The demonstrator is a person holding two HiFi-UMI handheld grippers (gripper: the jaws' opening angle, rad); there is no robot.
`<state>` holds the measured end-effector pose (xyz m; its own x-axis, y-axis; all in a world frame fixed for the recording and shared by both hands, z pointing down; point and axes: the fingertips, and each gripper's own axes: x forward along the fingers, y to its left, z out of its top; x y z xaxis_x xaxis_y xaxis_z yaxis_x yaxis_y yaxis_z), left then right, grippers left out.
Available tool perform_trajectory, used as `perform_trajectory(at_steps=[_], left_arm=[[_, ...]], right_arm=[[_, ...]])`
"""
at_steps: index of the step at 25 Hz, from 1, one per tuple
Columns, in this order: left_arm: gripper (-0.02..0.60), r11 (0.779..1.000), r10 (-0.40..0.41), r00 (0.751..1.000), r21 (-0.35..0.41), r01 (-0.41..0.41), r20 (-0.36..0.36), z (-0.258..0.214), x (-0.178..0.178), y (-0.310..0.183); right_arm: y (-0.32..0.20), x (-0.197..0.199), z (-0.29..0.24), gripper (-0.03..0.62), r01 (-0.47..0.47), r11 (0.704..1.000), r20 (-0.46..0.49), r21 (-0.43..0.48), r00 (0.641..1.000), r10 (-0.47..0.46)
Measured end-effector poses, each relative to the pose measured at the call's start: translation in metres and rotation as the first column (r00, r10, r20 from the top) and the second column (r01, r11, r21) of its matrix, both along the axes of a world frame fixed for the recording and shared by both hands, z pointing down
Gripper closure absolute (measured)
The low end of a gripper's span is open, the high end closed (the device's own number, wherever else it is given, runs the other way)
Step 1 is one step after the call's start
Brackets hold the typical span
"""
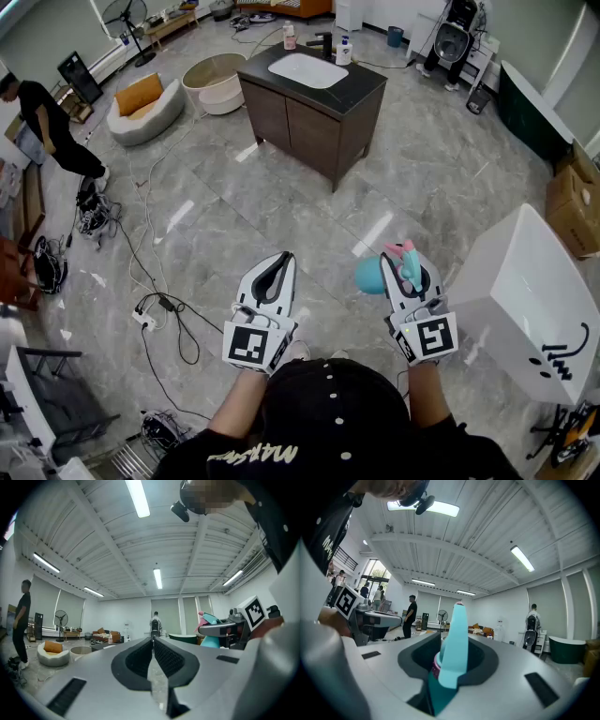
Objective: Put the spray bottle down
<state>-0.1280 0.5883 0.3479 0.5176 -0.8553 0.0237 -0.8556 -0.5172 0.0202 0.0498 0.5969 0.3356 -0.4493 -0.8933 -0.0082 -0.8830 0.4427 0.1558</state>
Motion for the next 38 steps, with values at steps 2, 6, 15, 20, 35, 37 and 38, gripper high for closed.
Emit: perform_trajectory(at_steps=[2, 6, 15, 20, 35, 37, 38], left_arm=[[0.558, 1.000, 0.013, 1.000, 0.017, -0.013, -0.003, -0.001, -0.001, 0.000], [0.558, 1.000, 0.017, 1.000, 0.018, -0.017, -0.008, 0.000, -0.005, -0.002], [0.558, 0.999, 0.041, 0.999, 0.020, -0.040, -0.009, 0.008, -0.027, -0.006], [0.558, 0.998, 0.065, 0.998, 0.011, -0.065, -0.008, 0.020, -0.044, -0.007], [0.558, 1.000, 0.026, 1.000, 0.000, -0.026, -0.002, 0.026, -0.058, -0.074], [0.558, 1.000, 0.031, 1.000, 0.000, -0.031, 0.002, 0.027, -0.055, -0.093], [0.558, 0.999, 0.032, 0.999, 0.006, -0.032, 0.003, 0.028, -0.054, -0.103]], right_arm=[[-0.001, -0.003, 0.000, 0.493, 0.002, 1.000, 0.000, 0.001, 1.000, -0.002], [-0.002, -0.009, 0.002, 0.491, 0.007, 1.000, -0.003, 0.000, 1.000, -0.007], [-0.002, -0.027, 0.010, 0.491, -0.037, 0.999, 0.012, 0.002, 0.999, 0.037], [-0.001, -0.033, 0.022, 0.491, -0.081, 0.997, 0.014, -0.012, 0.997, 0.081], [-0.071, -0.040, 0.029, 0.491, -0.075, 0.997, 0.028, -0.007, 0.997, 0.075], [-0.093, -0.038, 0.028, 0.491, -0.069, 0.998, 0.032, -0.001, 0.997, 0.069], [-0.104, -0.037, 0.028, 0.491, -0.066, 0.998, 0.034, 0.001, 0.997, 0.066]])
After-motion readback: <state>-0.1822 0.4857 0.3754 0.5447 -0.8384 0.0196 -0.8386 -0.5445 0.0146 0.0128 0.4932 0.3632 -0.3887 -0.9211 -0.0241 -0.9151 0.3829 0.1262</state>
